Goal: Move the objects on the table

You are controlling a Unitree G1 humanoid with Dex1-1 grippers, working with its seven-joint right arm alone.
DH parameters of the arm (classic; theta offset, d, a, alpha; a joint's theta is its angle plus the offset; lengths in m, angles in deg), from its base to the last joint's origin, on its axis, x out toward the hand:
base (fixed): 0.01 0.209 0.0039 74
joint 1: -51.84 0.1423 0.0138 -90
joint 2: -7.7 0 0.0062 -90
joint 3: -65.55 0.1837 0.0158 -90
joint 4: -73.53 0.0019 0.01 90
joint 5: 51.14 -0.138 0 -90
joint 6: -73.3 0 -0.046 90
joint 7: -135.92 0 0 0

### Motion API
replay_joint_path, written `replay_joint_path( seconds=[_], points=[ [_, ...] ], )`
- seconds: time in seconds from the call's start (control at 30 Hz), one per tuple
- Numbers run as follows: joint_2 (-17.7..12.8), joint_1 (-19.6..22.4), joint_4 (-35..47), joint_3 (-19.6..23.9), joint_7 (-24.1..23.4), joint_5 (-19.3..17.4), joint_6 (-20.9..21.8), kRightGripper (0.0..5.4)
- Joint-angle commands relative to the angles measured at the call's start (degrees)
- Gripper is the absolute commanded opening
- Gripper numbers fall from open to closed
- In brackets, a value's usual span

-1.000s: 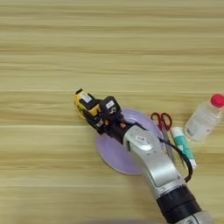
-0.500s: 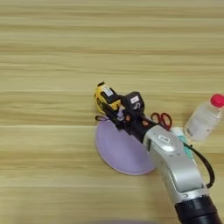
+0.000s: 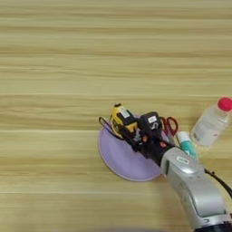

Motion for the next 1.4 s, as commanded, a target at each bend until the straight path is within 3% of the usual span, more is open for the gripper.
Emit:
replay_joint_path(
  seconds=[0.03,0.13,0.33,0.77,1.3,1.4],
  points=[
    [0.3,2.1,4.3,2.2,-0.4,-3.6,-1.9,2.51],
    [0.9,2.3,4.2,3.9,-0.9,-6.0,-5.2,2.51],
    [0.8,3.3,2.8,5.4,-2.2,-6.8,-7.3,2.51],
    [1.9,4.3,-0.7,8.9,-4.8,-10.1,-16.2,2.5],
    [0.1,4.3,-2.8,7.2,-5.1,-7.9,-15.3,2.5],
    [-0.6,4.2,-2.7,6.2,-5.3,-6.7,-13.8,2.97]
  ],
)
